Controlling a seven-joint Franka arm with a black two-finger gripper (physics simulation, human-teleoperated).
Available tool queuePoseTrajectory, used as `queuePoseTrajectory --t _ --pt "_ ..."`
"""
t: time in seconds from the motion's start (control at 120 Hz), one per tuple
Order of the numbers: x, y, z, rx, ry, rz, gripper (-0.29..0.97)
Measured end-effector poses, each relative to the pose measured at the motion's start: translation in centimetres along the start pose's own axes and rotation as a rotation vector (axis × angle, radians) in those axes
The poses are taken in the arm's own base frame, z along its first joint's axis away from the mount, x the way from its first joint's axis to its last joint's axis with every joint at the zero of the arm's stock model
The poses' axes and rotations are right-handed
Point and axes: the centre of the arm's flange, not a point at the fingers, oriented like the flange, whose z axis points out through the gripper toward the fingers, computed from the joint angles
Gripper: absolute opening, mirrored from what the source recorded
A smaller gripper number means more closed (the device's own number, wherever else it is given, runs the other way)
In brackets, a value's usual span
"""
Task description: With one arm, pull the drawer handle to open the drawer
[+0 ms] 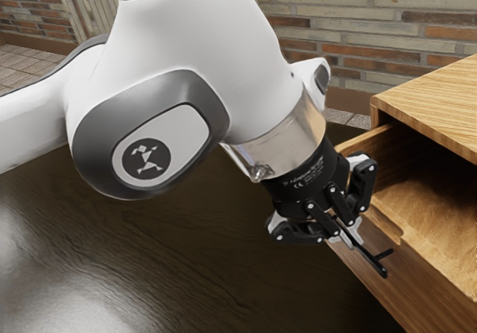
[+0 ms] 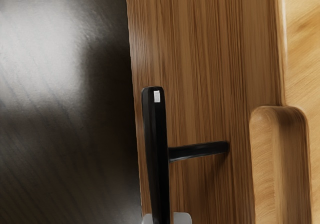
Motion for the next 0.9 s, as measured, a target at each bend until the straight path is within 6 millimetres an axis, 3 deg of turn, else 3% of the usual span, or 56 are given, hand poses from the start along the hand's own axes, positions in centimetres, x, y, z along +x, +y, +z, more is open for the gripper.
queuePoseTrajectory --t 0.708,0.9 --pt "-0.7 -4.2 -1.3 -0.006 0.019 -0.022 -0.11" --pt "0.3 -5.1 -1.7 -0.009 0.018 -0.043 -0.11"
